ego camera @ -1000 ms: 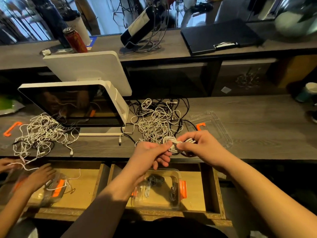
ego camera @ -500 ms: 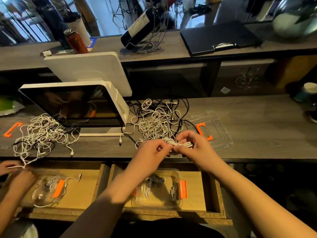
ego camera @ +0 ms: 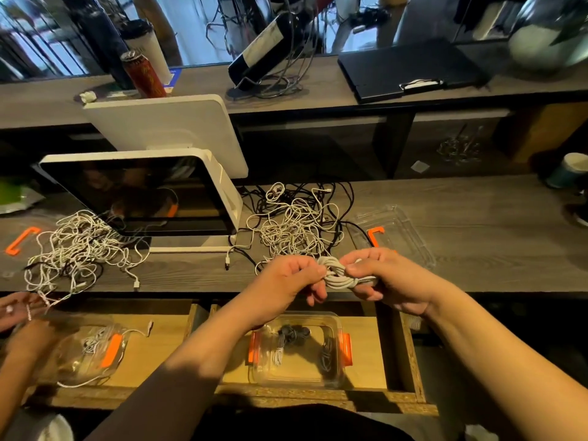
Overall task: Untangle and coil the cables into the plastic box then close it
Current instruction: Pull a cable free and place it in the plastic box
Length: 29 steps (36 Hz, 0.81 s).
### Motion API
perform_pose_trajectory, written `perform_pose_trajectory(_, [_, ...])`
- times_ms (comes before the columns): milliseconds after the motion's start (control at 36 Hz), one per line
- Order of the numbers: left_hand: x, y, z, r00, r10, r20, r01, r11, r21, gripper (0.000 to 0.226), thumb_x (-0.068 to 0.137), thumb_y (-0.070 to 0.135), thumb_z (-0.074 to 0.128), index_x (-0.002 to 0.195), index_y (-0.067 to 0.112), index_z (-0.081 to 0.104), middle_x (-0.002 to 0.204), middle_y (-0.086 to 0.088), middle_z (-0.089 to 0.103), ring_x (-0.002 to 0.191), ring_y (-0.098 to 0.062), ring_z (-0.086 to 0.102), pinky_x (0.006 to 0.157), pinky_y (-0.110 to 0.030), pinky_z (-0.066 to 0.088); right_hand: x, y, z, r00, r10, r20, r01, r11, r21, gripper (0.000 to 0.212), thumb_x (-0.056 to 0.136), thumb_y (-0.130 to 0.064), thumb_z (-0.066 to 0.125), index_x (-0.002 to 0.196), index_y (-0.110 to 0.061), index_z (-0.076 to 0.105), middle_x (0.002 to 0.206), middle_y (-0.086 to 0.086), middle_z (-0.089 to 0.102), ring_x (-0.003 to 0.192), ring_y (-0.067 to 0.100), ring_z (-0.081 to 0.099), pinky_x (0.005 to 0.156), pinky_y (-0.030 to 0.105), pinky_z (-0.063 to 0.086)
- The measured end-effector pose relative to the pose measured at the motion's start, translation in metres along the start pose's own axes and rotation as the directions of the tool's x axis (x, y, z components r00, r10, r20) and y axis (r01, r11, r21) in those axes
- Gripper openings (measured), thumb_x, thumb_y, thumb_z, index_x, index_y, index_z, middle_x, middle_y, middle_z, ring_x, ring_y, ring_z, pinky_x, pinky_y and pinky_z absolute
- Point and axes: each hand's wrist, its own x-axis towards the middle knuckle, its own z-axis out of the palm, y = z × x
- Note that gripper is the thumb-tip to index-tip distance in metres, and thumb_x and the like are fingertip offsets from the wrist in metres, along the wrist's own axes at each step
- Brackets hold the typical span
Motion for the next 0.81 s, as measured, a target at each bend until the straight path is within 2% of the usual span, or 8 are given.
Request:
perform_pose_trajectory(111, [-0.004,-0.001,-0.006,0.998,-0.022,0.059,0.03,0.99,-0.137,0.028,0.098,0.014,0.051,0.072,0.01,0.06,0.07,-0.003,0.066,0.061,-0.01,0.06,0.06,-0.015,0.048,0.009,0.014,0.005,0.992,-0.001,0.123,-0.025,0.976,0.217,0.036,0.078,-0.024,0.082,0.105,-0.003,0.07,0.077,0.005,0.059,0.047,0.003,0.047,0.04,0.011,0.039])
perform_pose_trajectory(194, [-0.006,-0.006,-0.013,0.997,-0.054,0.062,0.067,0.968,-0.241,0.025,0.094,0.021,0.053,0.073,0.007,0.057,0.066,-0.001,0.065,0.062,-0.011,0.062,0.06,-0.018,0.05,0.014,0.023,0.013,0.996,-0.01,0.092,-0.019,0.95,0.312,0.049,0.077,-0.021,0.083,0.114,0.002,0.061,0.081,0.006,0.061,0.048,0.004,0.05,0.04,0.011,0.041])
perform_pose_trajectory(306, [-0.003,-0.025,-0.029,0.991,-0.029,-0.134,0.032,0.999,0.025,0.029,0.1,0.02,0.057,0.073,0.013,0.062,0.064,0.002,0.064,0.061,-0.01,0.059,0.065,-0.027,0.049,0.023,0.027,0.023,0.996,0.012,-0.094,0.008,0.979,0.204,0.039,0.089,-0.018,0.067,0.12,0.004,0.059,0.076,0.003,0.064,0.052,0.004,0.052,0.044,0.011,0.043])
perform_pose_trajectory(389, [-0.001,-0.041,-0.04,0.96,0.012,-0.279,0.017,0.995,0.098,0.013,0.09,0.03,0.073,0.09,0.021,0.064,0.085,0.001,0.066,0.079,-0.016,0.061,0.074,-0.036,0.053,0.032,0.038,0.033,0.982,0.009,-0.189,0.025,0.984,0.176,0.04,0.089,-0.018,0.069,0.121,0.003,0.063,0.075,0.002,0.059,0.053,0.005,0.047,0.048,0.013,0.042])
perform_pose_trajectory(500, [-0.001,-0.047,-0.051,0.981,0.006,-0.192,0.007,0.998,0.067,0.019,0.09,0.022,0.073,0.109,0.024,0.071,0.108,-0.001,0.073,0.093,-0.013,0.07,0.077,-0.028,0.059,0.051,0.051,0.049,0.959,-0.006,-0.282,0.049,0.988,0.147,0.024,0.091,-0.015,0.064,0.11,0.0,0.067,0.064,0.0,0.05,0.052,0.008,0.045,0.053,0.017,0.04])
perform_pose_trajectory(583, [-0.001,-0.056,-0.056,0.963,-0.019,-0.269,0.011,1.0,-0.03,0.014,0.091,0.008,0.07,0.105,0.009,0.074,0.098,-0.008,0.076,0.08,-0.012,0.07,0.065,-0.021,0.057,0.063,0.058,0.054,0.935,-0.008,-0.354,0.066,0.986,0.153,0.029,0.089,-0.016,0.067,0.114,0.0,0.067,0.078,0.009,0.06,0.062,0.013,0.054,0.054,0.019,0.045])
perform_pose_trajectory(667, [0.001,-0.072,-0.065,0.934,-0.115,-0.337,0.07,0.987,-0.144,0.015,0.091,0.01,0.071,0.106,0.008,0.074,0.096,-0.011,0.077,0.081,-0.017,0.072,0.068,-0.023,0.059,0.073,0.066,0.053,0.891,0.012,-0.455,0.075,0.982,0.172,0.043,0.082,-0.018,0.072,0.121,-0.004,0.063,0.107,0.02,0.071,0.078,0.024,0.067,0.054,0.022,0.052])
perform_pose_trajectory(806, [0.003,-0.108,-0.074,0.912,-0.24,-0.332,0.161,0.955,-0.249,0.016,0.09,0.009,0.072,0.106,0.008,0.074,0.098,-0.011,0.077,0.085,-0.015,0.073,0.07,-0.023,0.059,0.089,0.09,0.046,0.844,0.087,-0.53,0.033,0.977,0.212,0.036,0.087,-0.006,0.068,0.123,-0.007,0.066,0.118,0.015,0.07,0.097,0.026,0.071,0.071,0.03,0.058])
